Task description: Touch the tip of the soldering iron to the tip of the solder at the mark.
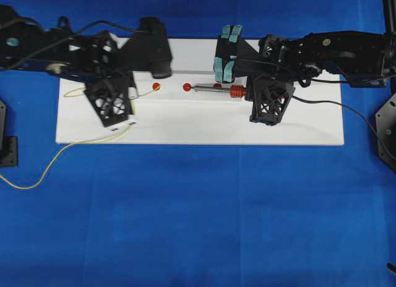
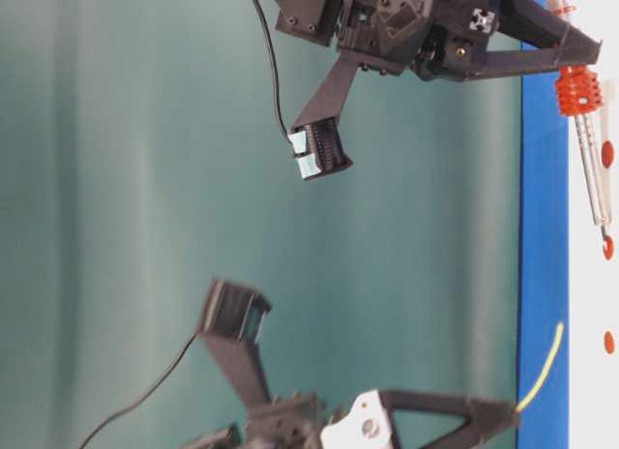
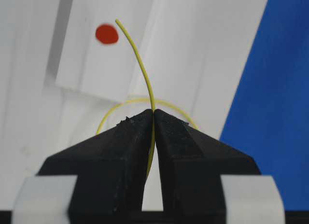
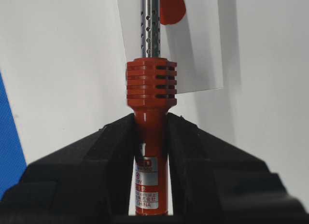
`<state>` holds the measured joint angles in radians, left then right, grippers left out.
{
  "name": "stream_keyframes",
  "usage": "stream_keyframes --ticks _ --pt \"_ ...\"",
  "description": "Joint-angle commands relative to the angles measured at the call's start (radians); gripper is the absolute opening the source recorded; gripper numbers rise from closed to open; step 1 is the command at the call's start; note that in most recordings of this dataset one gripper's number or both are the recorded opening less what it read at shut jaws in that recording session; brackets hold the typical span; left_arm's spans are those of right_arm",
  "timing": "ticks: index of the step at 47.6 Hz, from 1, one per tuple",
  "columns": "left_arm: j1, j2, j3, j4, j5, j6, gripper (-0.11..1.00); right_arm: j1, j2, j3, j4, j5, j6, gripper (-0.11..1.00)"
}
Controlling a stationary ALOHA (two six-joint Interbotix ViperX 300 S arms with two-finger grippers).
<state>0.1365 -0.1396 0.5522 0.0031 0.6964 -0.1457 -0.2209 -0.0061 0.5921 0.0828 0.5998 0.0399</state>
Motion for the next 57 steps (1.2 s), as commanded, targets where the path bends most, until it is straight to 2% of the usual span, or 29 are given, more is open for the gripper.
stream_keyframes --ticks 1,17,28,39,49,57 --pt "0.002 -0.048 0.011 0.003 -0.005 -0.003 0.03 0.0 -0.011 -0.012 -0.003 -0.003 0.0 0.06" --pt "0.002 -0.063 0.032 0.003 -0.038 -0.015 0.03 0.0 -0.049 0.003 -0.012 -0.003 0.002 0.06" --pt "0.002 -0.061 0.032 0.002 -0.044 -0.015 0.03 -0.005 -0.173 0.092 -0.017 0.0 0.006 0.06" --pt "0.002 -0.054 0.023 0.003 -0.051 -0.017 0.03 -0.012 -0.256 0.175 -0.037 0.041 0.046 0.06" --pt "0.002 -0.044 0.008 0.003 -0.051 -0.017 0.03 -0.012 -0.262 0.179 -0.066 0.057 0.078 0.06" --pt "0.002 -0.034 -0.005 0.002 -0.052 -0.017 0.03 -0.012 -0.259 0.175 -0.069 0.052 0.078 0.06"
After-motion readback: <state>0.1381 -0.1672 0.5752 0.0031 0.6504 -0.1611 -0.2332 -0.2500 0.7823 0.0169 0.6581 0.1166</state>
